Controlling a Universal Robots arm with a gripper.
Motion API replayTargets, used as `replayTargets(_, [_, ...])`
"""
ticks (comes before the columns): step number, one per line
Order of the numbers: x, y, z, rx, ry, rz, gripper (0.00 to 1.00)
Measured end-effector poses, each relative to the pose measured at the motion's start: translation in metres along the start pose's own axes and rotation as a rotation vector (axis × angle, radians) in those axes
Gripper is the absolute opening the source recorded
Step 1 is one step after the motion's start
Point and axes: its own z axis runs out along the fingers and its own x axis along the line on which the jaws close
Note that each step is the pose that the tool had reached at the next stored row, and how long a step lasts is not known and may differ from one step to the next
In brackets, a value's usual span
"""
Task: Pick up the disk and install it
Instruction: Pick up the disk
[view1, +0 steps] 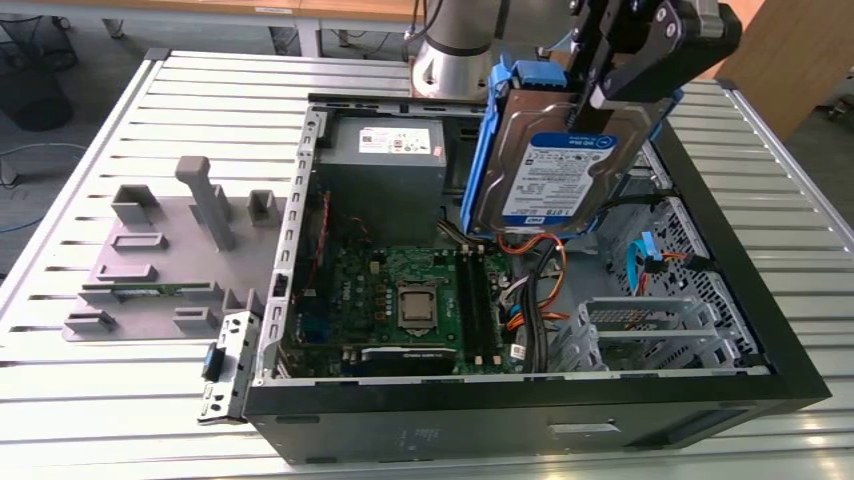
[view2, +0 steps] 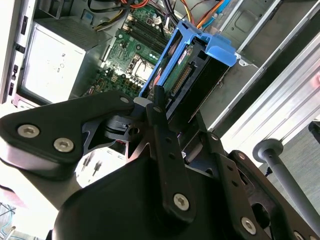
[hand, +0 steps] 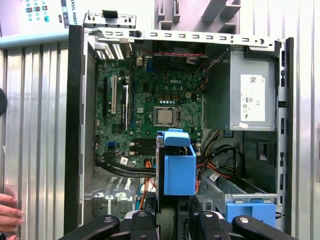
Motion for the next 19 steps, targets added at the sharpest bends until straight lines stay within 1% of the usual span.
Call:
replayTargets(5, [0.0022,-0.0001,-0.0002,0.0000,0.0001,0.000,0.35])
replayTargets(16, [0.0108,0.0000,-0.0008,0.0000,0.0000,0.000,0.35])
replayTargets(19, [0.0118,0.0000,-0.0009,0.0000,0.0001,0.000,0.35])
